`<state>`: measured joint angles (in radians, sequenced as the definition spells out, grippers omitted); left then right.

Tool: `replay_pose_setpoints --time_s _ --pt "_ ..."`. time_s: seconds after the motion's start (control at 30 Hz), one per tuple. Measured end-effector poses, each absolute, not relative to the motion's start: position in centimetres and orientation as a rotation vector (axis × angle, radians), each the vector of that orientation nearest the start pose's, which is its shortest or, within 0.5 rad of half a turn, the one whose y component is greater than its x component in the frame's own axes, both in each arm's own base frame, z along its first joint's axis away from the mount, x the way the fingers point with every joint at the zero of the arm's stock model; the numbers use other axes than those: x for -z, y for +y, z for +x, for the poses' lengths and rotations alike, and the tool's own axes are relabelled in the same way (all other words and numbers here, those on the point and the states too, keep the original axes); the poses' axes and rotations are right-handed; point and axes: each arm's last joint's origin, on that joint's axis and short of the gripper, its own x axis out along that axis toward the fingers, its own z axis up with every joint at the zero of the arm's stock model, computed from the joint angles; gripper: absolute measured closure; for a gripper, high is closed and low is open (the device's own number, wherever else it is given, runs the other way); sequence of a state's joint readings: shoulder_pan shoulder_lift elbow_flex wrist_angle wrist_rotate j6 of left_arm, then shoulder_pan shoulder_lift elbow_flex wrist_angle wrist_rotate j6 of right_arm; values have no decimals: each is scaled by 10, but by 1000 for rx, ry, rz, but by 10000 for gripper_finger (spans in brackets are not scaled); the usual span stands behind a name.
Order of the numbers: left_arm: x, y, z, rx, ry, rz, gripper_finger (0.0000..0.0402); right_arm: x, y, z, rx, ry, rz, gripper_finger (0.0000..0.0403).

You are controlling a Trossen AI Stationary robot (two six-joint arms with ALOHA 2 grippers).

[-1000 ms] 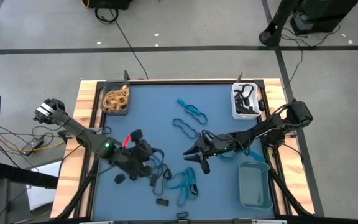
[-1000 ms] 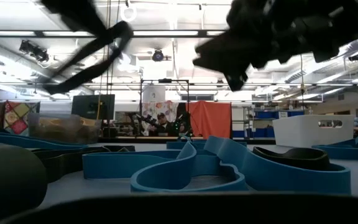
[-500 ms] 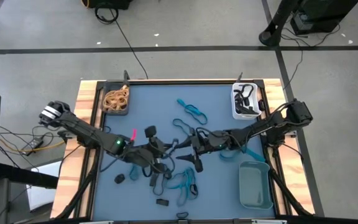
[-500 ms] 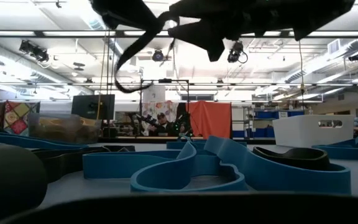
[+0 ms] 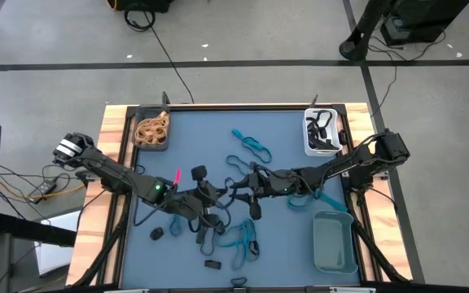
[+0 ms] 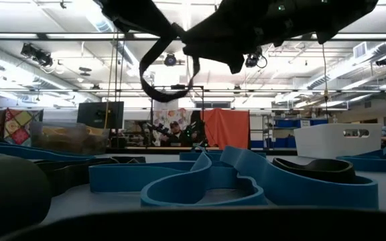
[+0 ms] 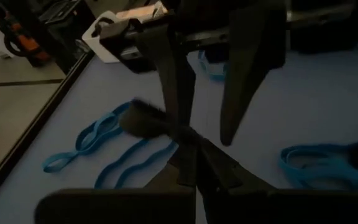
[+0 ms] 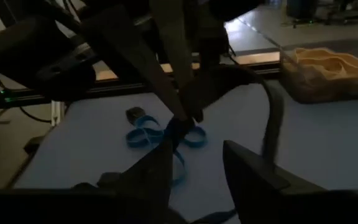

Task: Sort rubber bands into baskets
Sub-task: Put the black rubber band into the white bin

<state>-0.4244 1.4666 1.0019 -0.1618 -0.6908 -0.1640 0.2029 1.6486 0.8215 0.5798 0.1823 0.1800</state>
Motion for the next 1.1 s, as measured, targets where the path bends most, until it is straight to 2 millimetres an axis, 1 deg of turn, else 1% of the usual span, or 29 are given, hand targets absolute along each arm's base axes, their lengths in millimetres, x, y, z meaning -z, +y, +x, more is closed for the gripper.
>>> replay_pose_setpoints --time_s 0.07,0.2,0.27,0.4,0.5,0.6,0.7,0.93,1.03,1.1 --pt "-255 -111 290 -301 535 188 394 -204 67 337 -29 254 135 255" --pt "-251 -109 287 -333 570 204 394 -205 80 334 -148 261 147 260" --pt "-250 -108 286 -352 580 217 394 -206 85 332 -159 257 146 261" --pt "-251 -108 286 -365 574 218 394 -208 89 330 -116 242 98 261" --pt "-251 -108 286 -365 570 216 394 -211 91 329 -83 226 26 261" --pt "-249 -109 288 -364 569 218 394 -211 88 329 21 223 -62 261" --pt "-248 -109 289 -364 568 218 394 -210 85 329 108 232 -107 261" --pt "-250 -109 290 -357 554 234 394 -208 83 329 90 246 -92 250" --pt "-250 -109 290 -358 554 234 394 -209 84 329 93 243 -113 234" --pt "-250 -109 290 -359 554 234 394 -208 83 329 127 246 -123 218"
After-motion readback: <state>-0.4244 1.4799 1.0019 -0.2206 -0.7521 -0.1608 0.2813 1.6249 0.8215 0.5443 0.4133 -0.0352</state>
